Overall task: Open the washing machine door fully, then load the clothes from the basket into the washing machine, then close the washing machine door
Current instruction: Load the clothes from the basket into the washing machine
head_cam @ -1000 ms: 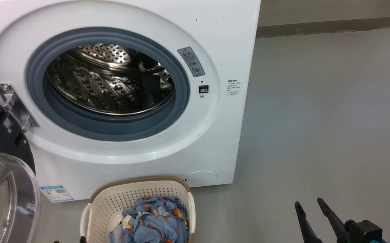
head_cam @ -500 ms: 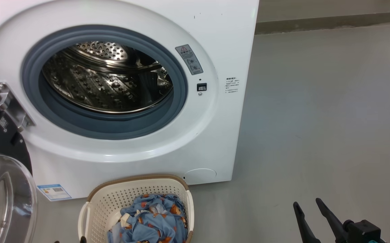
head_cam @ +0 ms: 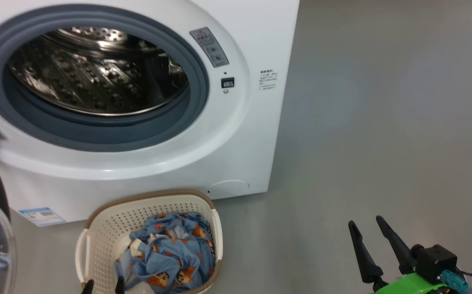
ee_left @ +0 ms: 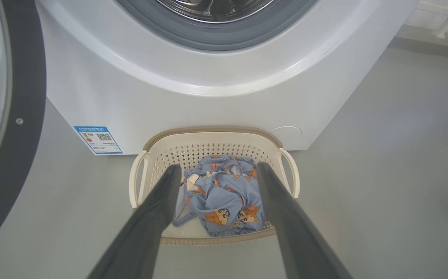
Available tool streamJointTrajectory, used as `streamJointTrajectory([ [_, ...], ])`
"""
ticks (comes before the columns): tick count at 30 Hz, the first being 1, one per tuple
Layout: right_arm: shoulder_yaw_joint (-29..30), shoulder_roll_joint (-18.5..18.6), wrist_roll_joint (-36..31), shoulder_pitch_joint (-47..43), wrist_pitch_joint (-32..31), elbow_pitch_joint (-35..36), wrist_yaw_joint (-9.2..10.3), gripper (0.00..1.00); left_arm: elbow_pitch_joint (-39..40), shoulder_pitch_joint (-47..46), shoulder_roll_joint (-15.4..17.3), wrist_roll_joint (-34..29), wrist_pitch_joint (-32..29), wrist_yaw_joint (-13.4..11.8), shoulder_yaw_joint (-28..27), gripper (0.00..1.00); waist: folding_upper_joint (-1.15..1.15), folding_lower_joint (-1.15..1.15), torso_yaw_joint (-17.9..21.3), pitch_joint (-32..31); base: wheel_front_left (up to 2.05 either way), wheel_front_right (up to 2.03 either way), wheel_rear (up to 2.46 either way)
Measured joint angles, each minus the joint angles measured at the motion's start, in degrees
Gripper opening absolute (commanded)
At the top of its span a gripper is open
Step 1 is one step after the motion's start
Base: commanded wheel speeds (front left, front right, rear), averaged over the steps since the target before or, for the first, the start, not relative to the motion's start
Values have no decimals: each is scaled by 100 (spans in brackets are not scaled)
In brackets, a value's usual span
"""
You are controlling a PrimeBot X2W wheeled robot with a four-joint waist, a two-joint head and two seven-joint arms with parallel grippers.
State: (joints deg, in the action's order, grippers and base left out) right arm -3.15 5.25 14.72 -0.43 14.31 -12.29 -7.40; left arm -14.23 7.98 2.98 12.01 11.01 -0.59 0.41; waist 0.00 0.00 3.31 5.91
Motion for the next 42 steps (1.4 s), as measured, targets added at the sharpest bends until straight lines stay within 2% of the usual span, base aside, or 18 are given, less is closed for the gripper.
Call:
streamJointTrajectory([
  [11,-64,-65,-1,554,0,89,1,100,-1485,-1341,18,482,-202,498,93,100,0,1,404,804,0,0,0],
  [16,-86,-111,0,779,1,122,0,100,-2302,-1987,40,749,-354,508,-22,100,0,1,621,1190,0,0,0],
  [26,-158,-160,0,1155,1,316,0,100,-3691,-3214,202,1141,-456,691,-125,100,0,1,965,2006,0,0,0],
  [42,-87,-167,-1,1616,26,803,0,100,-5261,-4962,603,1352,-511,749,-130,100,0,1,1218,3433,0,0,0],
])
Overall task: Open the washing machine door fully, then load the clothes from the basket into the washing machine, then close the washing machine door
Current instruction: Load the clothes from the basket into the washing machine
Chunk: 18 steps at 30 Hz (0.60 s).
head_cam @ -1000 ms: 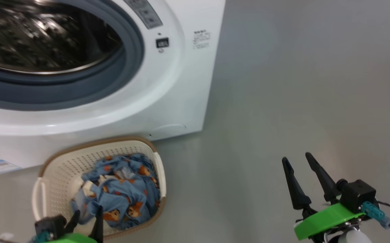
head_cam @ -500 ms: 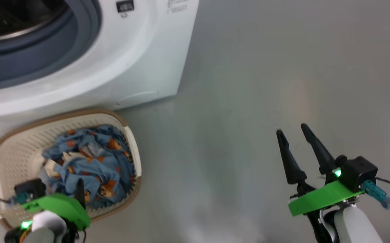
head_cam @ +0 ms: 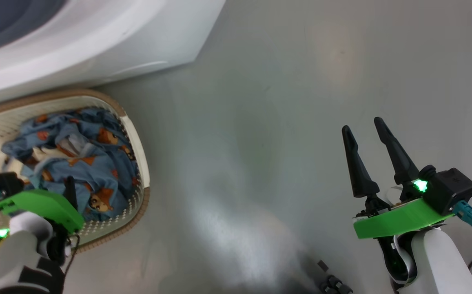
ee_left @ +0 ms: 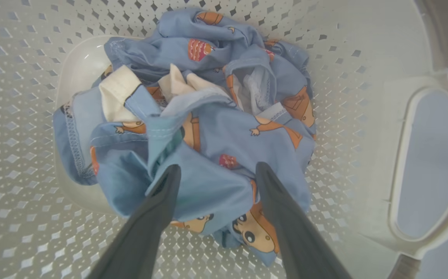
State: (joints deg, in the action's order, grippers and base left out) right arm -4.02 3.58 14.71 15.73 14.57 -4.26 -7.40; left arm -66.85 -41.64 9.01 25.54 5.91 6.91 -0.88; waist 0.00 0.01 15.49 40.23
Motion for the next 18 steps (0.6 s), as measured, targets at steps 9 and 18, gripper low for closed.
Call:
streamJointTrajectory([
  [9,65,0,0,21,14,207,0,100,-375,-701,103,-2,20,-1,65,100,0,0,109,500,0,0,0],
  [18,277,31,1,56,15,604,0,100,-555,-1413,265,-137,-205,-14,363,100,0,0,174,1061,0,0,0],
])
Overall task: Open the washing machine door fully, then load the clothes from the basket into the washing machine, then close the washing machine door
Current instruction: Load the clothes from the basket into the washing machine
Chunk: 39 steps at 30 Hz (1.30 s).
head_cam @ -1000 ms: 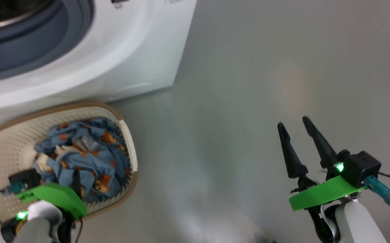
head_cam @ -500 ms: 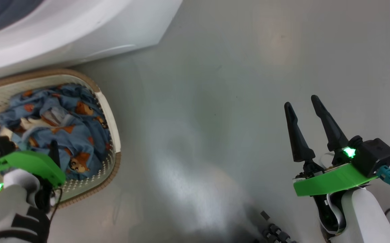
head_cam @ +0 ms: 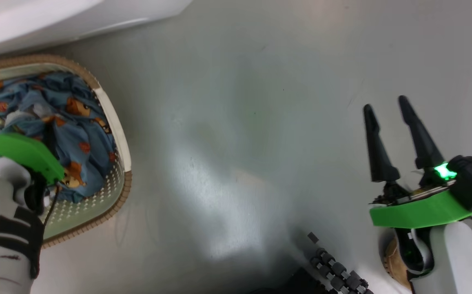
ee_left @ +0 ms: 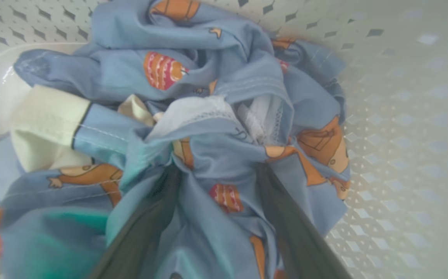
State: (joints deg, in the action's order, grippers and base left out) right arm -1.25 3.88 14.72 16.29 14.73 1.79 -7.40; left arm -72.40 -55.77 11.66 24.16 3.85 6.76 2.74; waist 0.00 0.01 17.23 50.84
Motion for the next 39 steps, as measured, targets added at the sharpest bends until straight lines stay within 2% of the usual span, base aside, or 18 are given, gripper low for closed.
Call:
streamJointTrajectory([
  [6,122,119,7,-231,0,216,0,100,-58,-214,-134,-177,-33,-94,232,100,0,0,-145,181,0,0,0],
  [7,137,154,7,-233,0,259,0,100,-75,-222,-160,-212,-24,-96,266,57,0,-1,-182,198,0,0,0],
  [8,137,168,7,-233,0,276,0,100,-80,-223,-175,-223,-23,-97,290,37,0,-1,-198,203,0,0,0],
  [9,135,174,7,-233,0,286,0,100,-90,-223,-186,-224,-5,-96,305,9,0,-1,-213,206,0,0,0],
  [10,99,179,14,-223,0,287,0,100,-119,-221,-181,-313,133,-94,426,0,0,-1,-233,199,0,0,0],
  [16,22,189,162,-181,0,76,0,100,-145,-16,-326,-58,677,-33,277,0,0,0,-320,-14,0,0,0],
  [24,16,188,212,-183,0,-200,0,100,56,708,-479,238,1031,36,155,0,0,-1,-549,-640,0,0,0],
  [31,13,174,274,-286,0,-420,0,100,1254,1762,-683,374,1036,58,-145,0,0,-1,-761,-1388,0,0,0],
  [39,-20,119,319,-839,0,-625,0,100,2526,3233,-907,365,1036,56,-424,0,0,-1,-976,-2364,0,0,0],
])
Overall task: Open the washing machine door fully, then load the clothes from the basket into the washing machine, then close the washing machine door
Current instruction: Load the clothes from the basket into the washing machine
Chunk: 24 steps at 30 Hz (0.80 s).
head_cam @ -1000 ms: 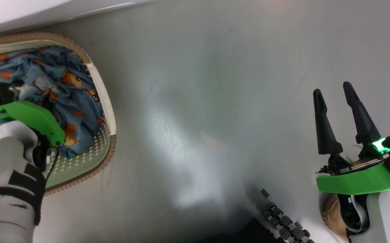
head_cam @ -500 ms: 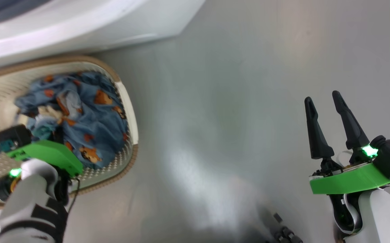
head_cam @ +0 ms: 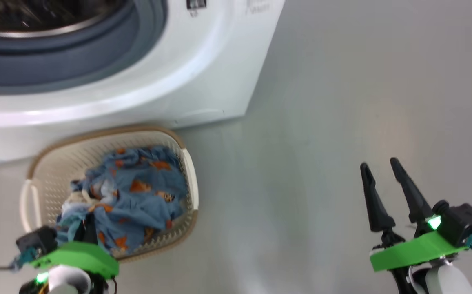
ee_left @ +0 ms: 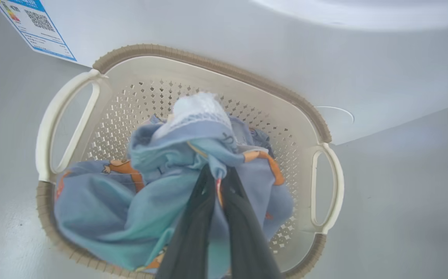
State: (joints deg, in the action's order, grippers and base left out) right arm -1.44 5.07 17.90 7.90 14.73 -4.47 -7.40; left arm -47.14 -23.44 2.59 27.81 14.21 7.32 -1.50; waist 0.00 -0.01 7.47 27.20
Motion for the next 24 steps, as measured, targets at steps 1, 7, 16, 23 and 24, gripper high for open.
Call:
streamJointTrajectory([
  [1,-2,-5,0,-65,0,-18,0,100,158,146,-15,-4,0,-1,-24,0,0,0,-25,-121,0,0,0],
  [7,-36,-7,36,-393,0,-101,0,100,1103,960,-45,-70,0,-133,-74,0,0,0,-176,-822,0,0,0],
  [16,-164,53,-34,-804,-1,-169,0,100,2566,2121,-42,-200,1,-675,202,0,0,0,-371,-1716,0,0,0],
  [23,-145,80,-100,-1268,-1,-266,0,100,3498,2994,-34,-416,0,-964,545,0,0,0,-497,-2334,0,0,0],
  [24,-135,85,-111,-1326,-1,-274,0,100,3637,3100,-34,-477,0,-1009,553,0,0,0,-516,-2418,0,0,0],
])
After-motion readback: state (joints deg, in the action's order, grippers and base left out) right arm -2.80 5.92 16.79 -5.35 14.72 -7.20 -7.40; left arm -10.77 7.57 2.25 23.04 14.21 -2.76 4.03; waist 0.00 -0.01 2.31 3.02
